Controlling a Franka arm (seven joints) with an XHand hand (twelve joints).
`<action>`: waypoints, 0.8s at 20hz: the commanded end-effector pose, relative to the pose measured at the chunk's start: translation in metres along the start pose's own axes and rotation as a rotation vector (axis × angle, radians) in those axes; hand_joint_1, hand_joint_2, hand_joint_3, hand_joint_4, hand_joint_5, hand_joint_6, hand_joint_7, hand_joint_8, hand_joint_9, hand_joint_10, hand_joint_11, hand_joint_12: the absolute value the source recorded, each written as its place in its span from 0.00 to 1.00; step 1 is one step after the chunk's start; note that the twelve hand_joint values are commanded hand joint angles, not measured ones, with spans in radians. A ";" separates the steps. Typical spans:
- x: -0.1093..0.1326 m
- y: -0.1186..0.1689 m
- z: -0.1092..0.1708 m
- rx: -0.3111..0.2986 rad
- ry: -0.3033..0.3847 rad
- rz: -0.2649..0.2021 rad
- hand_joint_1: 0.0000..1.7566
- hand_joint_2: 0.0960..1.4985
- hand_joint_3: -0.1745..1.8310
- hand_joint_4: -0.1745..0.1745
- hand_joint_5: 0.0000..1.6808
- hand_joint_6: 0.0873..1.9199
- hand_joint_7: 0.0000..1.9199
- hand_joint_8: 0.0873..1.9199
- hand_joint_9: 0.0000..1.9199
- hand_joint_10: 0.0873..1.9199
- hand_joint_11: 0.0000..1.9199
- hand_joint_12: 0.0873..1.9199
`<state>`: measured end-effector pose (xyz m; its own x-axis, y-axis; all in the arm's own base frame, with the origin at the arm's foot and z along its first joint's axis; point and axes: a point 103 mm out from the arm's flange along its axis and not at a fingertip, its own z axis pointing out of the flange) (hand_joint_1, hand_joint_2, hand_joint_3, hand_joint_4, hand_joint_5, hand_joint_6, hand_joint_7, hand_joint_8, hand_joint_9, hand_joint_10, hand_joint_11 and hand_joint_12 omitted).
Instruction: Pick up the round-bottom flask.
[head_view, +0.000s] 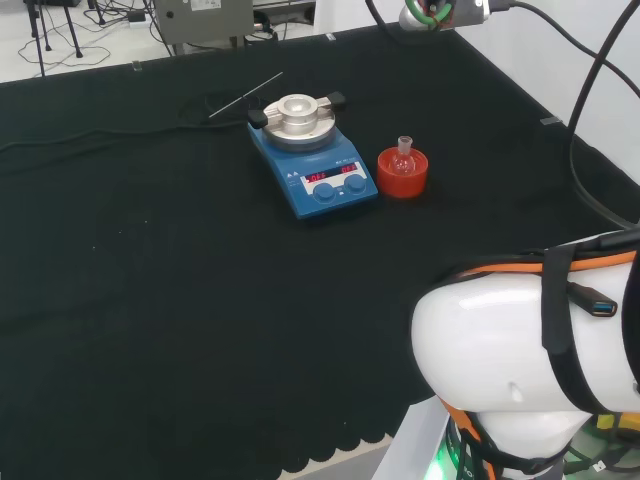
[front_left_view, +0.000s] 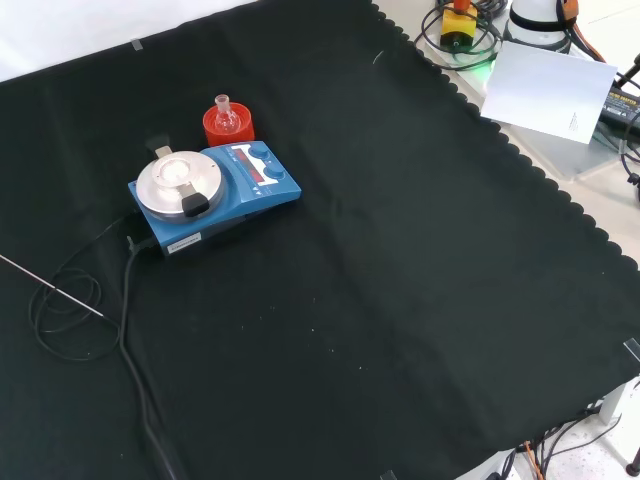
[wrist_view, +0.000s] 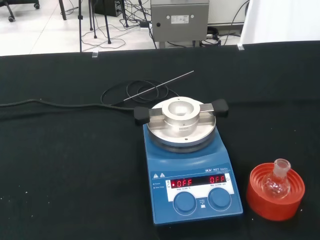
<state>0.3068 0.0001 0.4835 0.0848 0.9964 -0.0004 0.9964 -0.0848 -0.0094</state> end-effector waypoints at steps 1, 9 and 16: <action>0.000 0.000 0.000 -0.009 -0.008 0.000 0.21 0.72 0.34 0.39 0.23 0.18 0.05 0.24 0.11 0.31 0.02 0.55; -0.010 0.008 0.008 0.006 0.003 0.007 0.09 0.85 0.23 0.40 0.18 0.03 0.01 0.22 0.05 0.33 0.00 0.51; -0.025 0.024 0.025 0.020 0.004 0.065 0.11 0.85 0.22 0.40 0.18 0.01 0.01 0.22 0.05 0.33 0.00 0.50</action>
<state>0.3291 -0.0071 0.4586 0.0912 0.9957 0.0179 0.9949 -0.0903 -0.0457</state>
